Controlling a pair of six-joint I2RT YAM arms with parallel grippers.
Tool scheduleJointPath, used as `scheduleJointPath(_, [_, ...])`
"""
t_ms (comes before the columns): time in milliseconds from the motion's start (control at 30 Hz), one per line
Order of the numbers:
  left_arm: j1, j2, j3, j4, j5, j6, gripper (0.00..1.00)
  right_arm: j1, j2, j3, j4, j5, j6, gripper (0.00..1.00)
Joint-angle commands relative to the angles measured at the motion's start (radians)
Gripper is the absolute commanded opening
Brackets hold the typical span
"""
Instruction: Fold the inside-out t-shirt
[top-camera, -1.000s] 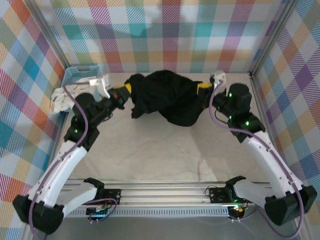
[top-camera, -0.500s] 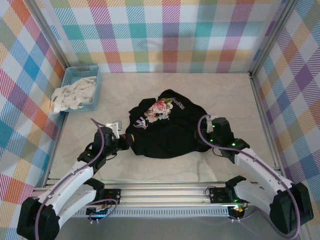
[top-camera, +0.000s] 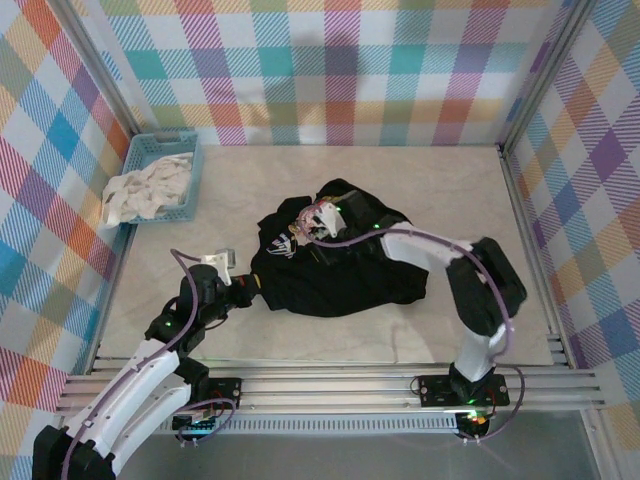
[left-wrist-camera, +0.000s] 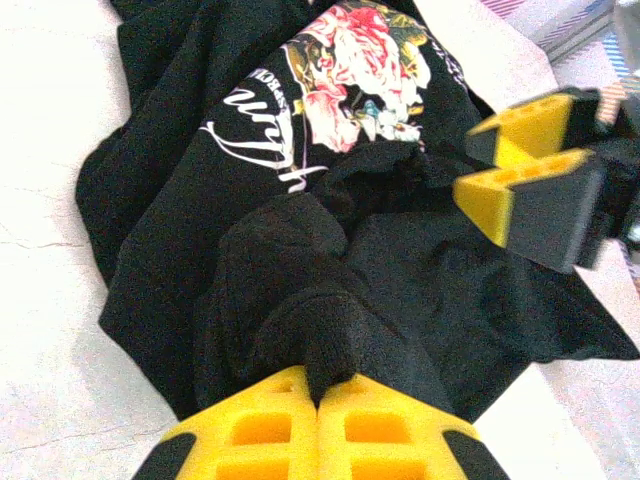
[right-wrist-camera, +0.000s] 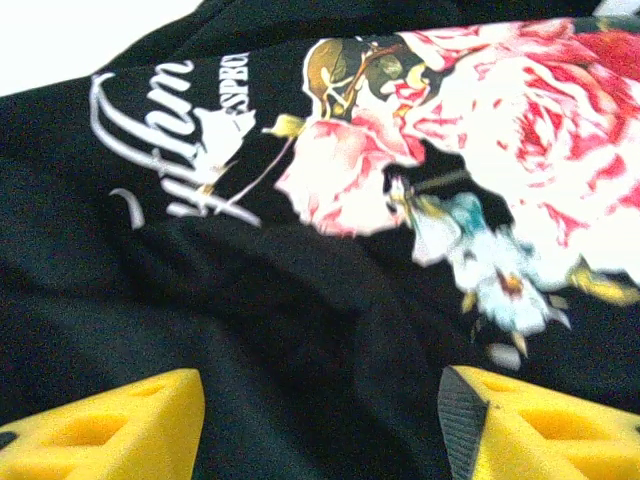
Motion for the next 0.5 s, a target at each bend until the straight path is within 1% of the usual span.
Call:
scheduleJointPath(0, [-0.006,0.003,-0.002,-0.020,-0.015,0.031,0.01,0.001,0.114,0.114,-0.108,-0.014,-0.121,0.65])
scheduleJointPath(67, [-0.006,0.011,-0.001,-0.013,-0.009,0.032,0.01,0.001,0.174,0.169,-0.140,-0.014,-0.145,0.63])
scheduleJointPath(100, [-0.006,0.015,-0.001,-0.010,-0.007,0.034,0.02,0.000,0.195,0.193,-0.151,-0.023,-0.149,0.57])
scheduleJointPath(133, [-0.006,0.018,-0.001,-0.008,-0.007,0.035,0.02,0.000,0.204,0.206,-0.149,-0.033,-0.147,0.51])
scheduleJointPath(200, [-0.006,0.026,-0.004,-0.004,-0.012,0.040,0.02,-0.002,0.194,0.212,-0.113,-0.041,-0.124,0.33])
scheduleJointPath(267, [-0.006,0.042,-0.008,-0.001,-0.017,0.043,0.01,-0.017,0.152,0.211,-0.087,-0.095,-0.090,0.17])
scheduleJointPath(300, [-0.006,0.055,-0.009,0.004,-0.022,0.042,0.02,-0.031,0.115,0.197,-0.071,-0.154,-0.062,0.12])
scheduleJointPath(367, [-0.006,0.097,-0.001,0.010,-0.025,0.035,0.02,-0.070,0.018,0.137,-0.013,-0.294,0.007,0.06])
scheduleJointPath(467, [-0.008,0.204,0.039,0.029,0.029,0.047,0.09,-0.151,-0.133,-0.007,0.128,-0.517,0.162,0.02])
